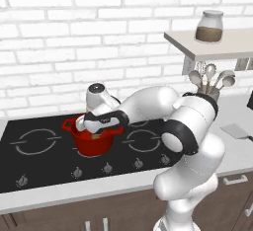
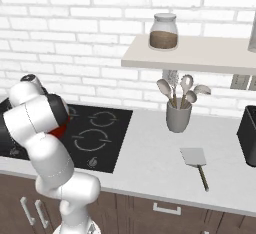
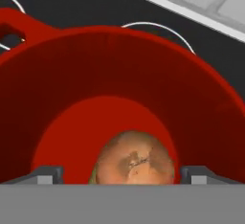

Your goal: Put the onion and potato in the pot. Retrieve the spatula and lightly stir the vegetables in the pot.

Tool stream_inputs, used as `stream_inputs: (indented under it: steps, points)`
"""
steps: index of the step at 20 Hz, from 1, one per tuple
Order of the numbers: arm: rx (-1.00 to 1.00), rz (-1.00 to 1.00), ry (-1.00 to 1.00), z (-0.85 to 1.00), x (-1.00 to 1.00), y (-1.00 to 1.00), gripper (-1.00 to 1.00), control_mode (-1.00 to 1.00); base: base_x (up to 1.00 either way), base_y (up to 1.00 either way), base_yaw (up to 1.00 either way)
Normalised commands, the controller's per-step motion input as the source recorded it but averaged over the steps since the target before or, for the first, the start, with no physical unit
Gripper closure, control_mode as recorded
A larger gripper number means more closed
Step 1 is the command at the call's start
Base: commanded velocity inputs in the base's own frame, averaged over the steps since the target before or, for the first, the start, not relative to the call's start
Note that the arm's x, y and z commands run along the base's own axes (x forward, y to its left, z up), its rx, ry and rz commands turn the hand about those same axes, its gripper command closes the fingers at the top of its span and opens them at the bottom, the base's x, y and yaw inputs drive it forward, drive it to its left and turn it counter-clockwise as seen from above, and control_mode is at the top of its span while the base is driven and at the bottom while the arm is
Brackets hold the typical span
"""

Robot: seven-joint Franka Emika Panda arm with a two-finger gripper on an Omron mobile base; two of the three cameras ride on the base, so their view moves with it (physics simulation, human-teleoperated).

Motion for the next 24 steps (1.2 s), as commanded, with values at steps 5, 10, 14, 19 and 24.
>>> stream_inputs:
  steps: [5,10,14,19,24]
  points:
    - [0.00,-0.04,-0.05,0.80,-0.33,-0.31,-1.00,-1.00,0.00,0.00,0.00]
    - [0.09,-0.11,-0.01,0.78,-0.73,-0.99,-1.00,-1.00,0.00,0.00,0.00]
    - [0.13,-0.16,0.03,0.38,-0.45,-1.00,-1.00,-1.00,0.00,0.00,0.00]
    - [0.08,-0.18,0.04,0.15,-0.68,-1.00,-1.00,-1.00,0.00,0.00,0.00]
    - [0.01,-0.18,0.00,0.07,-0.76,-1.00,-1.00,-1.00,0.00,0.00,0.00]
